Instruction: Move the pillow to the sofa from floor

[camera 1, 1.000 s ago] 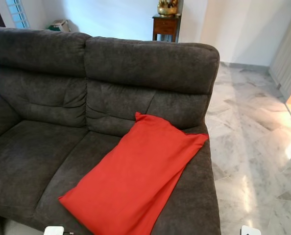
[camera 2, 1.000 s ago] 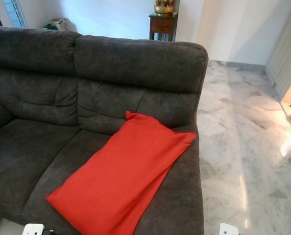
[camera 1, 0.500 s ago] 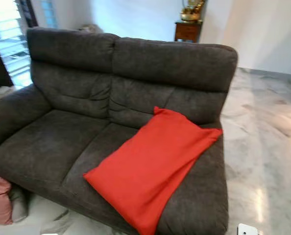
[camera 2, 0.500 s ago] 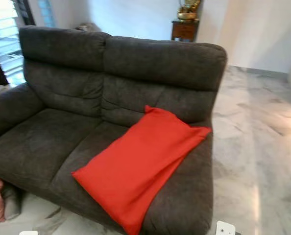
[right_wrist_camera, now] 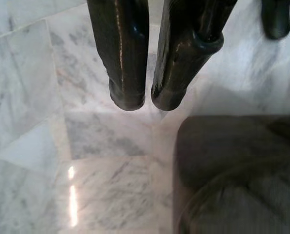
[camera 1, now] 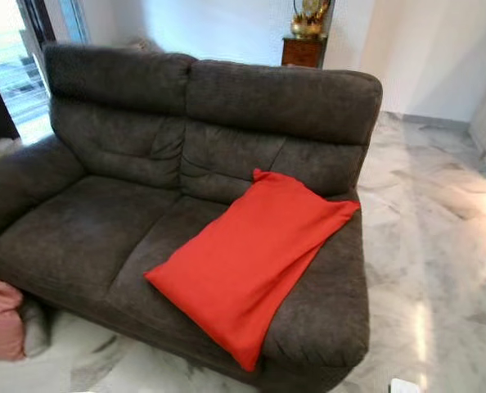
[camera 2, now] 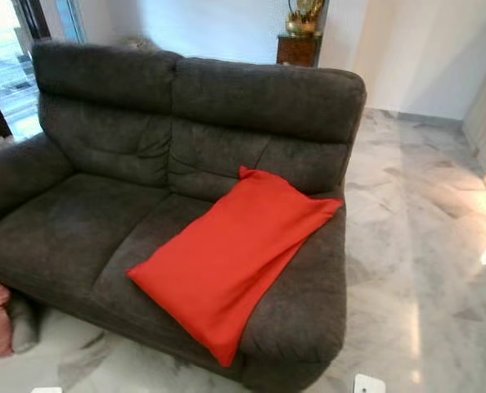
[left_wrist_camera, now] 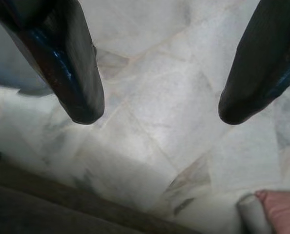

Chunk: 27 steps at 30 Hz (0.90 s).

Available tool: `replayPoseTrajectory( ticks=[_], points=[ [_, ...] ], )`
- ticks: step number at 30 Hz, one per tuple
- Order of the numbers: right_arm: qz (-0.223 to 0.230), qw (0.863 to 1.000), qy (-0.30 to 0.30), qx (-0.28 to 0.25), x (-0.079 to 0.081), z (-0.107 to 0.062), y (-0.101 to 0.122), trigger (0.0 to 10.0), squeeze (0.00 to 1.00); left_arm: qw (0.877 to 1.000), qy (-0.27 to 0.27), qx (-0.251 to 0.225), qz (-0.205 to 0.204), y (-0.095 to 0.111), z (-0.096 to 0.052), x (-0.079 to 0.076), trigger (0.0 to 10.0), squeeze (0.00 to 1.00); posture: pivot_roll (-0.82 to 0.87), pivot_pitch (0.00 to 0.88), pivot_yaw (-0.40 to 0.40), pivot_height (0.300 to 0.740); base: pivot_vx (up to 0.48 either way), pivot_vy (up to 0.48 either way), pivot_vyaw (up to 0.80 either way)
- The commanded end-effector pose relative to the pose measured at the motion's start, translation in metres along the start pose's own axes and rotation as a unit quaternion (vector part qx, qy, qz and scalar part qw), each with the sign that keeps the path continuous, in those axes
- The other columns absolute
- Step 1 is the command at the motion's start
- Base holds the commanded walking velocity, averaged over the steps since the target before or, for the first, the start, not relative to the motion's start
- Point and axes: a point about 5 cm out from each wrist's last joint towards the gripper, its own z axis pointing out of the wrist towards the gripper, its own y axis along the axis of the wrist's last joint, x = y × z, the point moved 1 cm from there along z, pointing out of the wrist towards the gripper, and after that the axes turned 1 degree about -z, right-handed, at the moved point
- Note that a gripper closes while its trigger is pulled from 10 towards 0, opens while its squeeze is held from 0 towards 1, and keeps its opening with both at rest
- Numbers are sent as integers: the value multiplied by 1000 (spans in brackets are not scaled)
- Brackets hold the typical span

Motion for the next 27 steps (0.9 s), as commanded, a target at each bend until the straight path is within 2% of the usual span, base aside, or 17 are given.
replayPoseTrajectory(
  ticks=[1, 16, 27],
  points=[
    [-6, 1000, 3, -2, 0, 0, 2, 10000, 0, 1000, 1, -13, -6, 7, 2, -1, 10000, 0, 115, 59, -12, 740, 0, 0, 0],
    [-22, 999, 25, 10, 7, -1, -4, 10000, 0, 1000, -19, -2, 6, 7, 4, -7, 10000, 0, 97, 68, -13, 740, 0, 0, -767],
    [-16, 999, 31, 12, 14, -1, -6, 10000, 0, 999, -33, -1, 11, 10, 5, -11, 10000, 0, 98, 68, 3, 740, 0, 0, -800]
  ],
)
